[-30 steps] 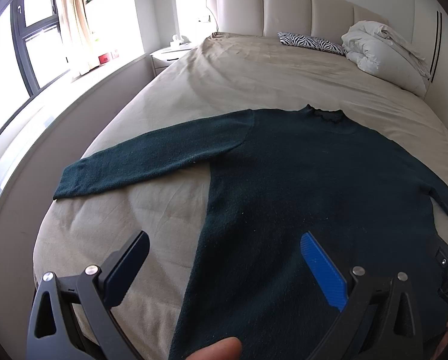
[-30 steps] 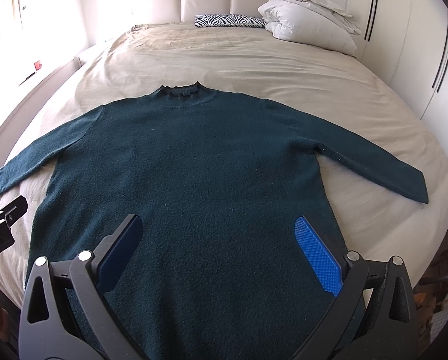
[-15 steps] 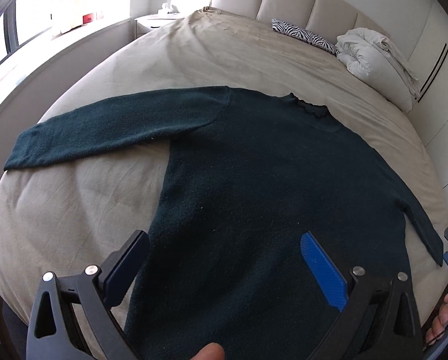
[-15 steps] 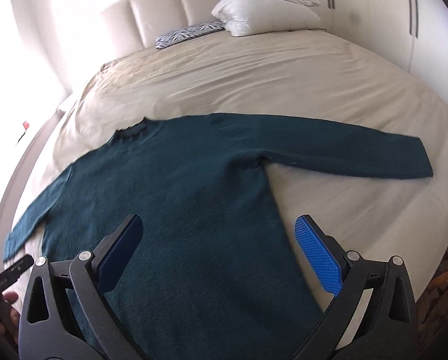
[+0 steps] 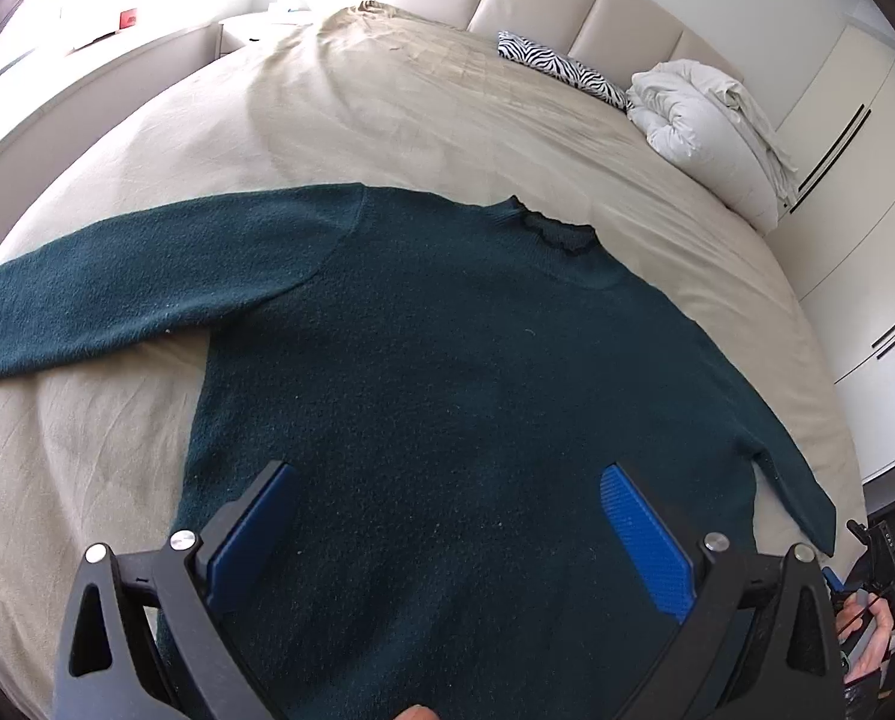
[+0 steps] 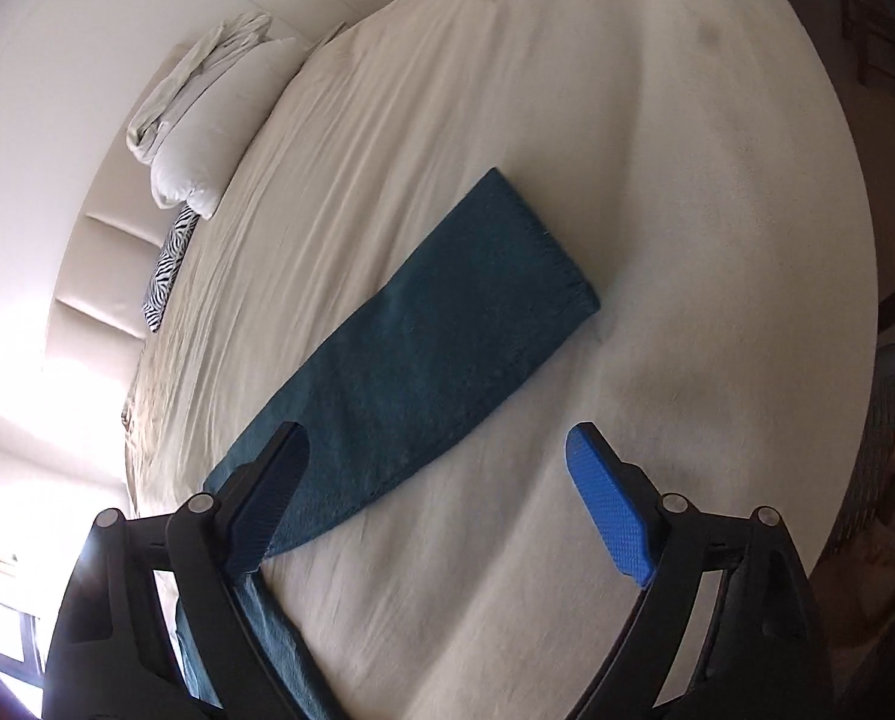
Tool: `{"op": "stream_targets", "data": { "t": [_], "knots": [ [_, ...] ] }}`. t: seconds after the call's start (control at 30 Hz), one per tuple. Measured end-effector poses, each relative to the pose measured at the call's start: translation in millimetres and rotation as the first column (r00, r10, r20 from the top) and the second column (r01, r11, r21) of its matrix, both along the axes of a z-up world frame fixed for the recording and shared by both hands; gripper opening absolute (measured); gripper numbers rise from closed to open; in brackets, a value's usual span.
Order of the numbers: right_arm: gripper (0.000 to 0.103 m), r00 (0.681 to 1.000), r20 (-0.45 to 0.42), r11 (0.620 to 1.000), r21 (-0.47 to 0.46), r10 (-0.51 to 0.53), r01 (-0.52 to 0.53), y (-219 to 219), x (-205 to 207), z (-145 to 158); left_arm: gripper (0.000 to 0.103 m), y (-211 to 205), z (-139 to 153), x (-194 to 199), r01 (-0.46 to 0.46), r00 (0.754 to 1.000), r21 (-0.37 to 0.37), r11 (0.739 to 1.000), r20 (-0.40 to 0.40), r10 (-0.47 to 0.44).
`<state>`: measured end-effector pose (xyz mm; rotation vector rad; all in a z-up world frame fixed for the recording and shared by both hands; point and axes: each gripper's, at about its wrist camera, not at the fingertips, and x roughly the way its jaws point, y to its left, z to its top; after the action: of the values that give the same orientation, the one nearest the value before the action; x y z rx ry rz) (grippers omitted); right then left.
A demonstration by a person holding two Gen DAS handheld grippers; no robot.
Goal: Fold small clothes
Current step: 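Grasp the sweater sleeve cuff with the right gripper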
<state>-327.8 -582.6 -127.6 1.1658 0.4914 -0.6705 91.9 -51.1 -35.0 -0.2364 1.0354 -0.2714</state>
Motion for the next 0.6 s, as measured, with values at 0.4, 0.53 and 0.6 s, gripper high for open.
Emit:
{"op": "stream_targets", "data": {
  "t": [0.4, 0.53, 0.6],
  "knots": [
    [0.013, 0.995, -0.084, 0.988, -0.135, 0.060, -0.071, -67, 71, -2, 0.099, -12, -14, 19, 0.086, 0.995, -0.163, 0.983, -0.045, -0.094],
    [0.009, 0.979, -0.109, 0.940, -0.280, 0.173, -0.197, -37, 121, 43, 0.093, -18, -14, 25, 0.113, 0.992, -0.212, 0.971, -0.034, -0.123],
    [0.009, 0.952, -0.133, 0.884, -0.354, 0.275, -0.305, -4, 158, 64, 0.093, -22, -12, 28, 0.126, 0.990, -0.235, 0.964, -0.025, -0.135]
  ]
}}
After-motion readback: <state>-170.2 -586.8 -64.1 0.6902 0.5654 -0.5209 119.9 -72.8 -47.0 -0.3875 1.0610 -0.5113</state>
